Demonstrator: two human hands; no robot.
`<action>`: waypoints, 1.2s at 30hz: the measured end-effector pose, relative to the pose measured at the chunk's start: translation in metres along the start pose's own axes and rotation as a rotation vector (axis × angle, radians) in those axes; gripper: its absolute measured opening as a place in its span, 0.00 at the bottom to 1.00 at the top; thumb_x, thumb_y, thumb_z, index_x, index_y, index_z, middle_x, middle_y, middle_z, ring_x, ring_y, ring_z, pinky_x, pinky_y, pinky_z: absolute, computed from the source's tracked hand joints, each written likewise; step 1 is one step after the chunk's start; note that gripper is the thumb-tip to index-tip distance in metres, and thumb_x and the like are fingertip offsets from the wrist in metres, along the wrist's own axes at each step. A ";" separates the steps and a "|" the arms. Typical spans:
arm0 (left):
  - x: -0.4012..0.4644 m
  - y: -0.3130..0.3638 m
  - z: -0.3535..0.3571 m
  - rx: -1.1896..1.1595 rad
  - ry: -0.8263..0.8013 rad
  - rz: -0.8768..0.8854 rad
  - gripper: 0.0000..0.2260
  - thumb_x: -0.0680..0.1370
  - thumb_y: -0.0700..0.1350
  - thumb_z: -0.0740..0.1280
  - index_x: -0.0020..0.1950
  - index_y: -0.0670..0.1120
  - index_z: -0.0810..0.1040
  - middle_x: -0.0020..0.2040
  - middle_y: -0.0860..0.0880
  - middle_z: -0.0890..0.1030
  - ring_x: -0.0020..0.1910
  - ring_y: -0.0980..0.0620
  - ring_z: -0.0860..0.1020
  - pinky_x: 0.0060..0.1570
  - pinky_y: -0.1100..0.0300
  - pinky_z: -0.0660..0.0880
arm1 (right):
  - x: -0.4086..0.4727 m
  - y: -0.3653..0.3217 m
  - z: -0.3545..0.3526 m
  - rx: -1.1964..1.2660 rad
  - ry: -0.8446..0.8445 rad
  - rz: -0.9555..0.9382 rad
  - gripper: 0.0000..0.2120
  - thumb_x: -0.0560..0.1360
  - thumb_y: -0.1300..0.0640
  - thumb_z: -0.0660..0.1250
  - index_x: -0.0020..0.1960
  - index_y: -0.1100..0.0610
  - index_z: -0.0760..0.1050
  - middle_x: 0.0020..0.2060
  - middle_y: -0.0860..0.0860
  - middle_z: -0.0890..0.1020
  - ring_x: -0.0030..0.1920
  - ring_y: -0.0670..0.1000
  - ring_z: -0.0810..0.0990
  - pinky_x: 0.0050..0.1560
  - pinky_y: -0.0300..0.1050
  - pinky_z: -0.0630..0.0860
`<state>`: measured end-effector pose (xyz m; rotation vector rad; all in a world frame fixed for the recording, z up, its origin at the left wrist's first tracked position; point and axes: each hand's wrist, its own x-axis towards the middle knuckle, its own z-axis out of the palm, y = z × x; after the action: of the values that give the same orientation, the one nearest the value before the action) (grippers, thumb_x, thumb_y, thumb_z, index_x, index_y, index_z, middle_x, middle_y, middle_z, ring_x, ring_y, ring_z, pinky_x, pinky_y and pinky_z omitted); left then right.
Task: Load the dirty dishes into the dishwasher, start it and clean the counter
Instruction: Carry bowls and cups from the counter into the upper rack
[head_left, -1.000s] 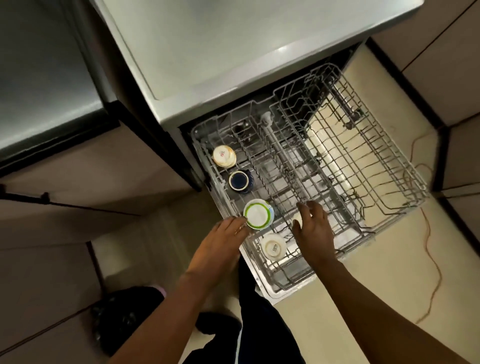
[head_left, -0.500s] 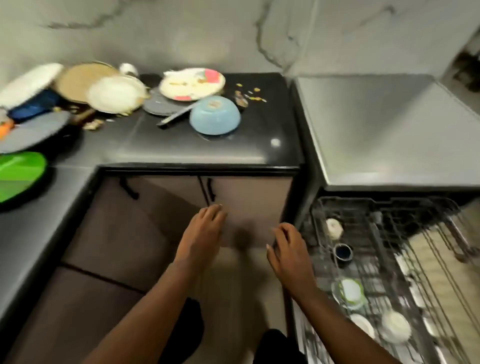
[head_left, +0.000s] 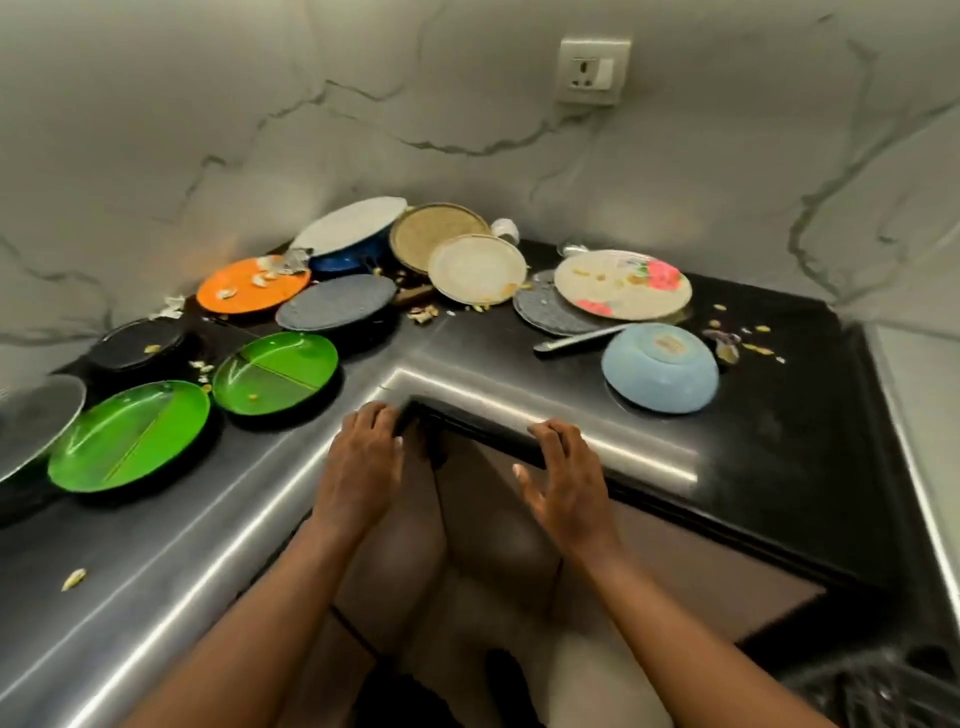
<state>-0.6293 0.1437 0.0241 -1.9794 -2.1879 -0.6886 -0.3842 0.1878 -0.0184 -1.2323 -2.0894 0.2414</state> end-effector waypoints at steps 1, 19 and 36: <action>0.014 -0.007 0.004 0.014 0.004 -0.032 0.13 0.73 0.39 0.68 0.57 0.40 0.76 0.56 0.42 0.76 0.52 0.41 0.74 0.53 0.48 0.73 | 0.019 0.002 0.012 0.017 -0.016 -0.022 0.22 0.75 0.48 0.64 0.66 0.56 0.72 0.60 0.55 0.74 0.59 0.55 0.75 0.57 0.52 0.74; 0.024 -0.135 -0.019 0.236 -0.139 -0.665 0.29 0.61 0.53 0.79 0.55 0.43 0.74 0.53 0.44 0.73 0.51 0.41 0.73 0.49 0.47 0.74 | 0.217 -0.115 0.192 0.288 -0.353 -0.453 0.15 0.73 0.56 0.71 0.58 0.60 0.77 0.51 0.57 0.78 0.50 0.59 0.77 0.51 0.53 0.77; 0.046 -0.160 -0.028 0.059 -0.409 -1.112 0.39 0.60 0.53 0.80 0.65 0.44 0.66 0.65 0.45 0.62 0.64 0.43 0.63 0.59 0.45 0.72 | 0.325 -0.321 0.322 0.080 -0.769 -0.687 0.46 0.70 0.35 0.69 0.78 0.52 0.52 0.75 0.62 0.56 0.73 0.64 0.56 0.69 0.63 0.57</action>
<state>-0.7963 0.1669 0.0253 -0.7381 -3.4434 -0.2581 -0.9172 0.3426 0.0465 -0.3076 -2.9744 0.5253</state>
